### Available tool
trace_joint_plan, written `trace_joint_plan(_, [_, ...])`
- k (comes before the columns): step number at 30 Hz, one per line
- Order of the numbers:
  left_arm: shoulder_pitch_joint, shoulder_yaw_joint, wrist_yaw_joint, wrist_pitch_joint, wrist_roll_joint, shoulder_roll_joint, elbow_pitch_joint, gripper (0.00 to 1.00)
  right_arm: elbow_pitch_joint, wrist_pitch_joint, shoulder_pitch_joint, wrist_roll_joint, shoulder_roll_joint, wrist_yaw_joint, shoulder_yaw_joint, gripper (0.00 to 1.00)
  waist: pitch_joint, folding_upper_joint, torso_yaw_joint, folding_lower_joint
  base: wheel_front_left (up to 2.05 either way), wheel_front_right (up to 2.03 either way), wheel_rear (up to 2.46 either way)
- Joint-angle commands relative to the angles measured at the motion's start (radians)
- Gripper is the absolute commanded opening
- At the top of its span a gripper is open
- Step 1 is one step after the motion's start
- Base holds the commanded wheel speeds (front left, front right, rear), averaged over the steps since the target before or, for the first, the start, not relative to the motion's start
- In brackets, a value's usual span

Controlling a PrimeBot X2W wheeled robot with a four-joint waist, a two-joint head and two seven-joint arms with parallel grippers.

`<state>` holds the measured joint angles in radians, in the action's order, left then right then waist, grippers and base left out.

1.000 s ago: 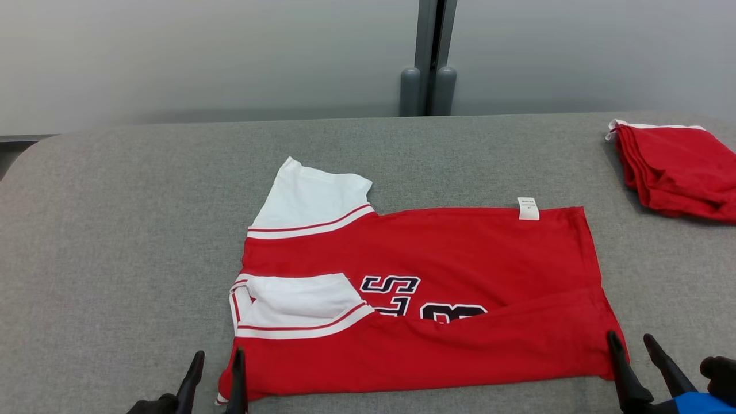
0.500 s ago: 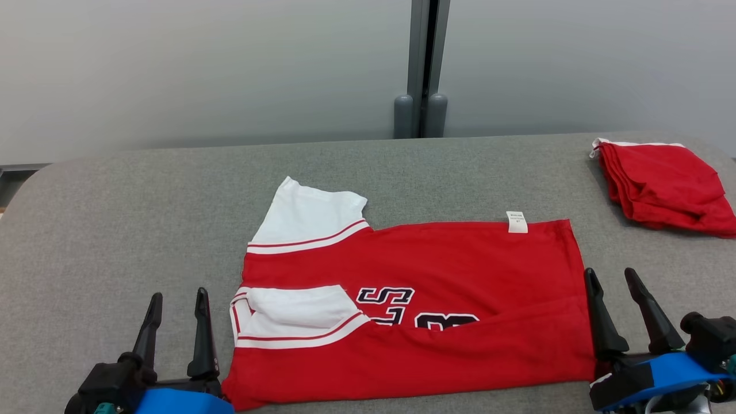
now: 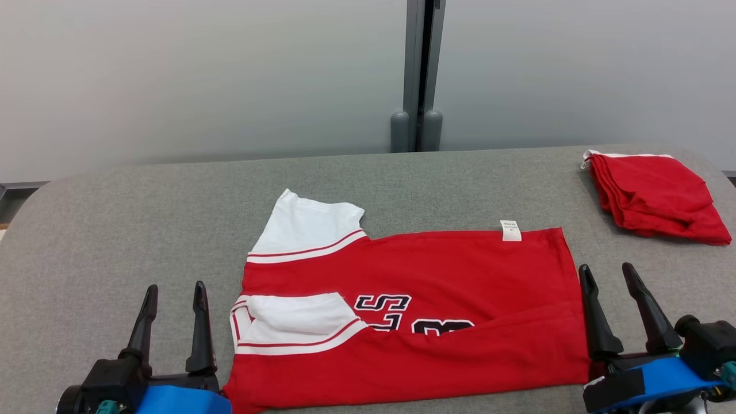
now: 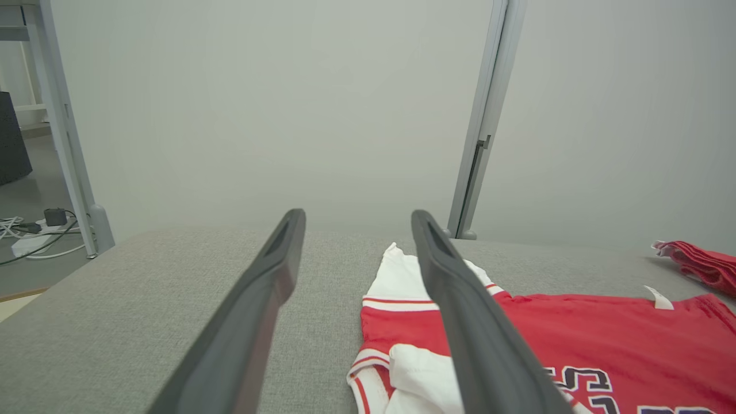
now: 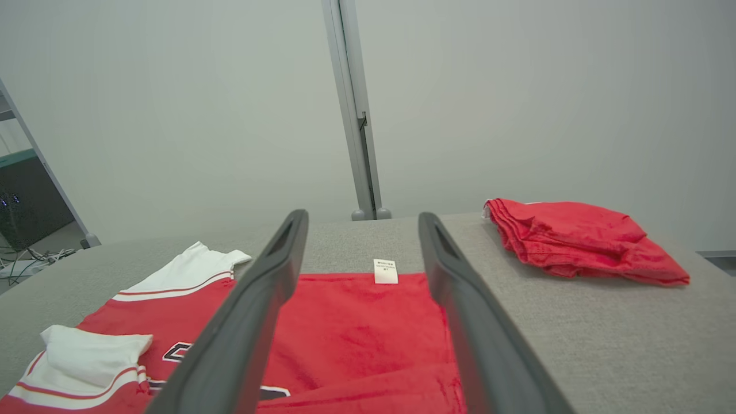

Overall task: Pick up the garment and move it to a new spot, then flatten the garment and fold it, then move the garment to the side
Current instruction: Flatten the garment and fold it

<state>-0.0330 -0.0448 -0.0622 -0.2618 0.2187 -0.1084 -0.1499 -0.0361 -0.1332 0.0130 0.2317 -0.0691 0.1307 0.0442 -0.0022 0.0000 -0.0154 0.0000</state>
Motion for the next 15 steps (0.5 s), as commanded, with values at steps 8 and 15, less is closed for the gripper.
trace_joint_plan(8, [-0.013,0.014,-0.006,-0.004,-0.027,0.002,0.001,1.00,0.029,0.014,0.042,-0.028,0.014,0.000,0.029,1.00,0.001,0.0000,-0.001,0.0000,0.00,0.00,0.00])
trace_joint_plan(15, [0.053,0.014,-0.017,-0.004,-0.029,-0.012,-0.019,1.00,0.003,0.035,-0.014,-0.043,0.015,0.000,0.045,1.00,0.023,0.0000,-0.009,0.0000,0.00,0.00,0.00])
